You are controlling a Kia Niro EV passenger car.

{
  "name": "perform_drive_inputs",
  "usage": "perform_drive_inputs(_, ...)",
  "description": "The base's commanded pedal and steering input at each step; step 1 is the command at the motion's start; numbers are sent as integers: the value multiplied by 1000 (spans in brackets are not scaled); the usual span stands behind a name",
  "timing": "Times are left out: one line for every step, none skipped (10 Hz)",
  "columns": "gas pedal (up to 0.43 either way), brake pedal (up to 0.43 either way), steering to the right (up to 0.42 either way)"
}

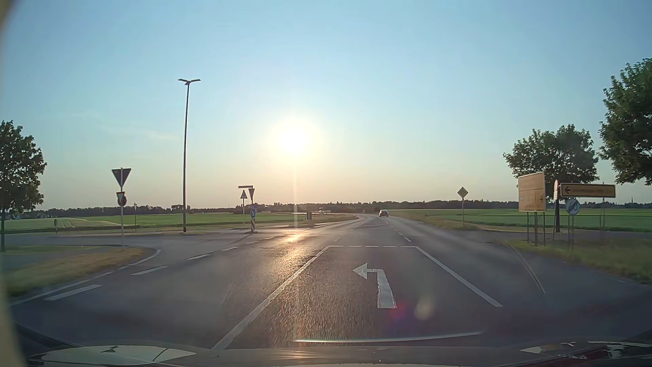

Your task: Follow the waypoints while adhering to traffic rules and regulations

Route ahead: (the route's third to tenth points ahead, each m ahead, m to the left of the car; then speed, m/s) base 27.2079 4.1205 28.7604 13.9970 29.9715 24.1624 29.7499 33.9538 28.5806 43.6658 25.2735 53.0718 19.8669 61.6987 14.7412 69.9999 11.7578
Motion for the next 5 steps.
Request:
perform_drive_inputs(0, 299, 19)
perform_drive_inputs(0, 299, 19)
perform_drive_inputs(0, 299, 19)
perform_drive_inputs(0, 299, 18)
perform_drive_inputs(0, 305, 17)
